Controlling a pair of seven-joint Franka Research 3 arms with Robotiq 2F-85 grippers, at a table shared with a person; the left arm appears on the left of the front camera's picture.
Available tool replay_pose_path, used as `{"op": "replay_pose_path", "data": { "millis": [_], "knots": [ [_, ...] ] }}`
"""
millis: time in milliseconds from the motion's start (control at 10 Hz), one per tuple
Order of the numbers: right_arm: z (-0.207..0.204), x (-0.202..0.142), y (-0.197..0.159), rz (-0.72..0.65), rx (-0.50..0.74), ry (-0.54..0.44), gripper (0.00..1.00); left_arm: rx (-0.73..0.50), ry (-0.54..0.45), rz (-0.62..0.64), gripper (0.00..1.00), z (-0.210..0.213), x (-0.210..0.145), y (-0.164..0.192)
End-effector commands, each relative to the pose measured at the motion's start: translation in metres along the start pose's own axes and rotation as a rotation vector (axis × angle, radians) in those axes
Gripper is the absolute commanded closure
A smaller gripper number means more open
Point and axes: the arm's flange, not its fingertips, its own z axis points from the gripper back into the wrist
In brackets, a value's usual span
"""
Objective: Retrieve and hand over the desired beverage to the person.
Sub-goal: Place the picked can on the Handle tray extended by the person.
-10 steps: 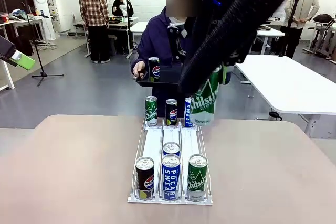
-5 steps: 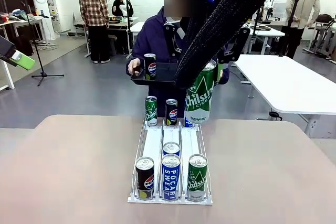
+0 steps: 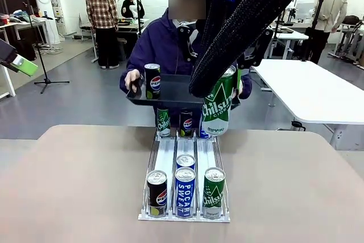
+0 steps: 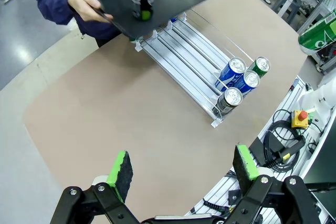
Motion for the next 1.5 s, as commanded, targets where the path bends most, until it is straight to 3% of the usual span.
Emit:
{"op": "replay_pose_path", "data": {
  "millis": [0,1400],
  "knots": [
    [-0.0012,-0.0017,-0.0037,-0.010,-0.003,-0.010,0.46,-0.002,0.008,0.003,0.00,-0.0004,0.0009,-0.0001],
    [-0.0012,-0.0017,-0.0037,-0.010,-0.003,-0.010,0.46,-0.002,0.008,0.003,0.00,-0.0004,0.0009,-0.0001]
  ]
}}
